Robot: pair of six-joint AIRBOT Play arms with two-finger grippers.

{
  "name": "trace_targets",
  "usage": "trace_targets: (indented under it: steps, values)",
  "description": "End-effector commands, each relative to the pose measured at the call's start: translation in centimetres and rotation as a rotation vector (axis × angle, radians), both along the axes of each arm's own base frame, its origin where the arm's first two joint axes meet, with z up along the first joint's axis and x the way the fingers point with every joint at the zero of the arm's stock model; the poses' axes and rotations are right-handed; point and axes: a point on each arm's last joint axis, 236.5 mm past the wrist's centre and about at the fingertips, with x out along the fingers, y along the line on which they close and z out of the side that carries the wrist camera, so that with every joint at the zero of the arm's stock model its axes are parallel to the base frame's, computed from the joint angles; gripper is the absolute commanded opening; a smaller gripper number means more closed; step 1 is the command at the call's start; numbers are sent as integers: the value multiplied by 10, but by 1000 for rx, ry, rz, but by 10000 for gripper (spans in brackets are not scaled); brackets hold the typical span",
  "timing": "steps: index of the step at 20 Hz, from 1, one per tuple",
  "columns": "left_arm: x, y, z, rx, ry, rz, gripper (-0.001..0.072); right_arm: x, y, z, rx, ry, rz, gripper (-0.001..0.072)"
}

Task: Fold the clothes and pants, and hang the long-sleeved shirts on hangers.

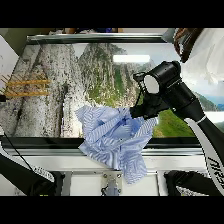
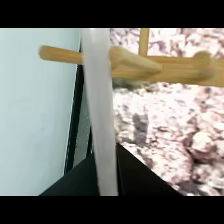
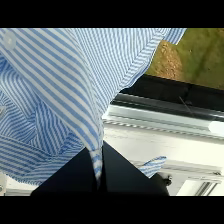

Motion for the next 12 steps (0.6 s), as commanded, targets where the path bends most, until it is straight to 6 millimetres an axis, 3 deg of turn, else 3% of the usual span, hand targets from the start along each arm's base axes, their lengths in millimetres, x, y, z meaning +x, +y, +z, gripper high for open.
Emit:
trace_targets:
  steps: [1,5,8,9,12]
  values:
    - [6,-8,32,-6,-57,20,17,0,0,0,0,1,0,23]
    - [18,-27,82,-5,-144,5,17,0,0,0,-1,1,0,23]
    - [29,-57,127,-16,-204,-31,18,0,0,-1,-1,2,0,24]
    - [33,-72,144,-31,-235,-47,19,0,0,-1,-2,3,0,23]
    - [42,-140,195,-129,-306,-106,20,1,0,-3,-4,7,0,24]
